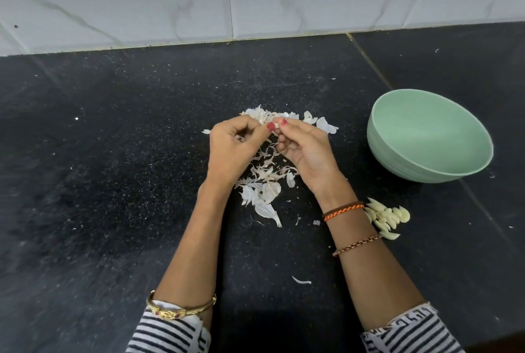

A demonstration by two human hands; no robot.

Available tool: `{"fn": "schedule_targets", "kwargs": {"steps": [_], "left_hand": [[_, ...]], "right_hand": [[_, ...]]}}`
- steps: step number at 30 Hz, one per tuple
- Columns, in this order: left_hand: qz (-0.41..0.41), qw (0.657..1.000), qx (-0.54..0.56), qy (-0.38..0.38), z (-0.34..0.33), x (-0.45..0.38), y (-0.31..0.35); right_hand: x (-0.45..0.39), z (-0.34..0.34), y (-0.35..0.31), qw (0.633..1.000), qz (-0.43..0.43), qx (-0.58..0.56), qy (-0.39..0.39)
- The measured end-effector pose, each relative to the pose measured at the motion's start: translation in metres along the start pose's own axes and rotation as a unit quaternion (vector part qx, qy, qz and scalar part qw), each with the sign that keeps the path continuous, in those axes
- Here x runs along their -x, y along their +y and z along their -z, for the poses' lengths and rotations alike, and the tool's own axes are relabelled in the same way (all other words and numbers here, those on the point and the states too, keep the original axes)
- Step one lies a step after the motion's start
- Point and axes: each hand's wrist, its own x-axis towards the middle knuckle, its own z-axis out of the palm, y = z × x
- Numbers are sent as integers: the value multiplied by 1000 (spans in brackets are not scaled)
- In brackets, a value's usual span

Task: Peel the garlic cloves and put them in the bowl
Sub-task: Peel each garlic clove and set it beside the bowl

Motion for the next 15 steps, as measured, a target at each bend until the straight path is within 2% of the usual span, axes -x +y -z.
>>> {"fn": "schedule_targets", "kwargs": {"steps": [3,7,15], "left_hand": [[4,999,32,-9,1,0,0],[49,997,55,-22,3,0,2],[118,989,55,-69,4,-1,13]], "right_hand": [[0,2,1,1000,12,0,0],[2,0,0,999,27,20,-2],[2,4,0,987,83,135,-15]]}}
